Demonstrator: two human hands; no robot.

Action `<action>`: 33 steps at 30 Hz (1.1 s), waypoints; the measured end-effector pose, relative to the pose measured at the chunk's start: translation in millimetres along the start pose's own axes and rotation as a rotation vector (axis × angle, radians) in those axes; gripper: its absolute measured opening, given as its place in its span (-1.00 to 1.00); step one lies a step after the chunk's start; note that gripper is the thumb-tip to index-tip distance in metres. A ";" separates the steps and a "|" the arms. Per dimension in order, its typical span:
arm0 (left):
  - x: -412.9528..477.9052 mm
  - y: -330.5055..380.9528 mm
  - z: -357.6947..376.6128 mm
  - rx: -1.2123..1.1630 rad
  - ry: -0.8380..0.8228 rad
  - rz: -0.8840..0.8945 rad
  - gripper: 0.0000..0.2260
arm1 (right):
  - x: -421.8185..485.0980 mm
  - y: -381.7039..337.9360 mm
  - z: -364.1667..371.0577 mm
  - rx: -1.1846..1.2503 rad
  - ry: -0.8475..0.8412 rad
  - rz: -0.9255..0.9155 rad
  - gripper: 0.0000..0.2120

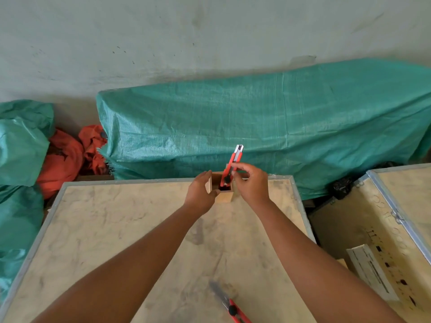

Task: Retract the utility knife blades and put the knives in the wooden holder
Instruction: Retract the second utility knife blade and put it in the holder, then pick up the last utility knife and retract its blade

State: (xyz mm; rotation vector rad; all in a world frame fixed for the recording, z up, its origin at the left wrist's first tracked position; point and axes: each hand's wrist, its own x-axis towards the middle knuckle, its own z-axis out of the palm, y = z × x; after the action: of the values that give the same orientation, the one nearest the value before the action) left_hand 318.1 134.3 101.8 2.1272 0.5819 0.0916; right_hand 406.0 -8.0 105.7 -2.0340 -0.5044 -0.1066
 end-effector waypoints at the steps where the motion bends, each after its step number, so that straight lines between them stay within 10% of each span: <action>1: 10.3 -3.5 3.9 0.048 -0.028 -0.034 -0.37 | 4.6 5.8 7.0 -0.019 0.004 -0.011 -0.78; 33: -62.7 -33.8 17.1 -0.171 -0.001 -0.307 -0.50 | -89.0 23.9 -16.9 -0.144 -0.121 0.045 -0.70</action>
State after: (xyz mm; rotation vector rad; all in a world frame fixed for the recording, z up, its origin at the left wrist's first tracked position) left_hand 254.7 110.2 74.2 1.8513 0.8615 -0.0298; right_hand 336.8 -59.7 69.5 -2.2012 -0.5386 0.0078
